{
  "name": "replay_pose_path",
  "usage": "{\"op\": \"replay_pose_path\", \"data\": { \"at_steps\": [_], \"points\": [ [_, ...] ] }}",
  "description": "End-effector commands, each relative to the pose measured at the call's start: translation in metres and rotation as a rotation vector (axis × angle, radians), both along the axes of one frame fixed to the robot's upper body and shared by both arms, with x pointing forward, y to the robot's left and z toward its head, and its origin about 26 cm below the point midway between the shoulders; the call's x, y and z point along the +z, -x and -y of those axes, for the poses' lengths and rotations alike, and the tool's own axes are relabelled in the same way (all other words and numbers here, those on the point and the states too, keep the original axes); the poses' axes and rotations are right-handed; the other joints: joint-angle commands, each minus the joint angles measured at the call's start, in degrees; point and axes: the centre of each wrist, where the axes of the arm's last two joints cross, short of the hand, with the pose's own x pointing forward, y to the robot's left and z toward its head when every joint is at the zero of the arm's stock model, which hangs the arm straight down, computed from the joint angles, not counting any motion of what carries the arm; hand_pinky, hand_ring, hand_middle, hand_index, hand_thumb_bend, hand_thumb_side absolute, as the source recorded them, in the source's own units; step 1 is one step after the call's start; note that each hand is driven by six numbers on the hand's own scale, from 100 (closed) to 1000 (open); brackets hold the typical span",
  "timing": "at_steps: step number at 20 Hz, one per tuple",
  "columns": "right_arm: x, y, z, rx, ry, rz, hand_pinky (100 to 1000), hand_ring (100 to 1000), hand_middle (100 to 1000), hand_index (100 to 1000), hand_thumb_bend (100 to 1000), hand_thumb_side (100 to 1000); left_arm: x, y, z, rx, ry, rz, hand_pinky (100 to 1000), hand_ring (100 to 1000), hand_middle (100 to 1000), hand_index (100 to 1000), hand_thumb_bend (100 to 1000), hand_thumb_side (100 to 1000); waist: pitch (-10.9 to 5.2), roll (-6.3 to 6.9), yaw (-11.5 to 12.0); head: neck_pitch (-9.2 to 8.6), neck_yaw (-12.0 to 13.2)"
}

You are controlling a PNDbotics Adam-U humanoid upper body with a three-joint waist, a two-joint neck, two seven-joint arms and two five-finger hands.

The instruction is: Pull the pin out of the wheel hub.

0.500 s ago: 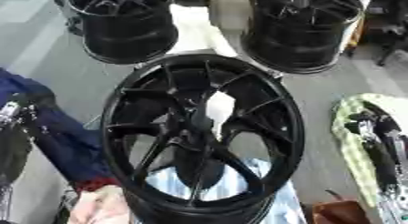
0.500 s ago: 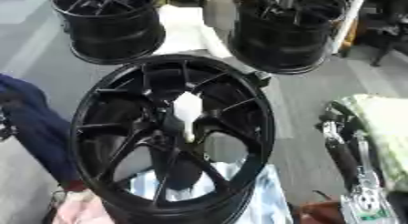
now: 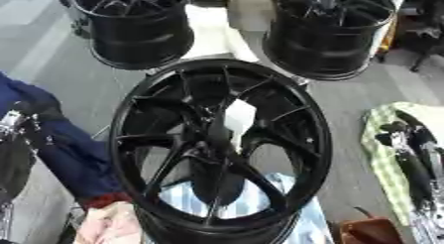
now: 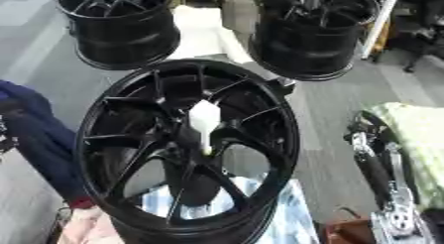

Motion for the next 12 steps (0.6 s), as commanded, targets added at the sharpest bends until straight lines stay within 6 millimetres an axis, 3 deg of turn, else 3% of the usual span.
{"op": "replay_pose_path", "data": {
  "at_steps": [1,6,9,10,11,12],
  "points": [
    [0.007,-0.001,0.003,0.001,0.011,0.024,738,650,643,887,117,666,0.009,0.000,-0.001,-0.002,-0.013,0.030,585,1000,617,837,100,854,-0.43,0.07,-0.06,-0.15,0.11],
    [0.012,-0.001,0.008,0.006,0.042,0.035,744,658,654,898,100,670,0.010,0.000,0.000,-0.005,-0.014,0.030,585,1000,617,837,100,855,-0.46,-0.08,0.19,-0.15,0.03],
    [0.043,-0.003,0.032,0.033,0.168,0.093,756,675,675,908,100,687,0.009,0.000,-0.001,-0.007,-0.019,0.025,584,1000,617,837,100,858,-0.57,-0.53,0.46,-0.15,-0.39],
    [0.059,-0.004,0.040,0.054,0.219,0.121,763,690,684,914,100,893,0.009,0.001,-0.001,-0.008,-0.021,0.022,584,1000,617,837,100,858,-0.60,-0.69,0.56,-0.15,-0.46],
    [0.078,-0.005,0.045,0.088,0.280,0.156,768,703,699,918,100,687,0.009,0.000,-0.001,-0.010,-0.023,0.021,584,1000,617,837,100,859,-0.62,-0.89,0.71,-0.15,-0.59],
    [0.098,-0.006,0.049,0.128,0.336,0.186,778,725,717,927,100,679,0.009,0.000,-0.001,-0.013,-0.024,0.020,585,1000,617,837,100,860,-0.61,-1.04,0.84,-0.15,-0.73]
  ]
}}
